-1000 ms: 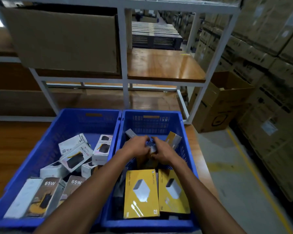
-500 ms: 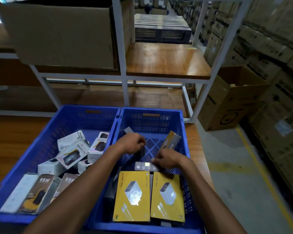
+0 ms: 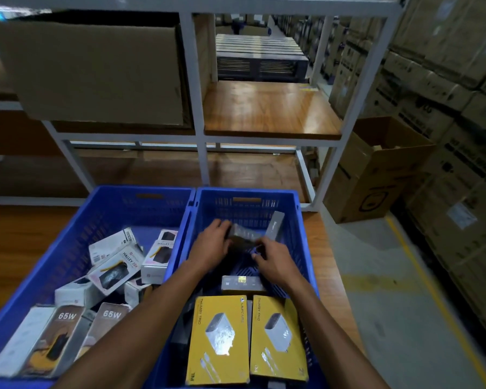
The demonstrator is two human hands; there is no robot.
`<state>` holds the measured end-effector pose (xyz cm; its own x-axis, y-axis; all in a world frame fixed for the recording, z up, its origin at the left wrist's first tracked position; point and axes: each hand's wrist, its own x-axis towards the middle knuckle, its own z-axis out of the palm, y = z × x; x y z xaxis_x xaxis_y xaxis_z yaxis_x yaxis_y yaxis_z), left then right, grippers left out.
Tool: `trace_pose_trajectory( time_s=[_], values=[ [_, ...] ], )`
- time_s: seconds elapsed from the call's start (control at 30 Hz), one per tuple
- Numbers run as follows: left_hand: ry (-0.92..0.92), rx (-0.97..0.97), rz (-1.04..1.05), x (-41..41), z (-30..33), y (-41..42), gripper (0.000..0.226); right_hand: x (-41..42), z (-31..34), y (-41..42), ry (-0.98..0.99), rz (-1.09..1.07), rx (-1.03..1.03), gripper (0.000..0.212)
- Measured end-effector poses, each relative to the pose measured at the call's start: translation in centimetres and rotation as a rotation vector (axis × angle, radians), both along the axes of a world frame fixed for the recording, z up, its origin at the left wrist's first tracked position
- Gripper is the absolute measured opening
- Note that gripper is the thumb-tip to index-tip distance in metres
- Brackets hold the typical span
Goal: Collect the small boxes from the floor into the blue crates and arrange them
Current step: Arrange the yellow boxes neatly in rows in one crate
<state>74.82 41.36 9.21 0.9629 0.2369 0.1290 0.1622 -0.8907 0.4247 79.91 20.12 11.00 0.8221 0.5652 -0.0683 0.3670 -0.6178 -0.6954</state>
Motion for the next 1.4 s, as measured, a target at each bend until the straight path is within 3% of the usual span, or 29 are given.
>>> trace_pose_trajectory(
  time_s=[0.1,0.27,0.33,0.47,0.7,0.8,0.93,1.1,1.2,1.4],
  values=[
    [-0.201,-0.323,0.103,-0.6,0.8,0.0,0.035,0.4,0.3,0.5,0.025,-0.091,0.133,0.042],
    [-0.224,-0.902,0.187,-1.9,2.2,-0.3,0.023,0.7,0.0,1.3,0.196,-0.130,0.299,0.067],
    [-0.236,-0.984,0.186,-2.2,2.6,-0.2,0.021,0.6,-0.6,1.5,0.236,-0.106,0.353,0.067],
    [-0.209,-0.985,0.184,-2.2,2.5,-0.5,0.032,1.1,-1.5,1.7,0.343,-0.151,0.514,0.055],
    [-0.221,-0.680,0.041,-2.8,2.7,-1.5,0.041,1.8,-1.7,1.7,0.386,-0.260,0.594,0.047],
    [-0.263,-0.502,-0.024,-3.2,2.4,-1.7,0.040,1.3,-1.5,2.2,0.575,-0.289,0.647,0.071],
    [-0.288,-0.344,-0.130,-3.5,2.1,-1.9,0.041,0.9,-0.8,2.5,0.907,-0.222,0.955,0.060],
    [-0.217,-0.337,-0.232,-3.8,1.9,-2.2,0.032,1.4,-0.5,2.3,0.899,-0.283,1.017,0.032],
    [-0.202,-0.391,-0.189,-3.8,1.9,-2.2,0.029,1.7,-0.7,2.2,0.941,-0.309,1.053,0.040],
    [-0.210,-0.556,-0.100,-3.5,2.4,-2.4,0.062,2.1,-0.3,1.9,1.008,-0.331,1.150,0.046]
  ],
)
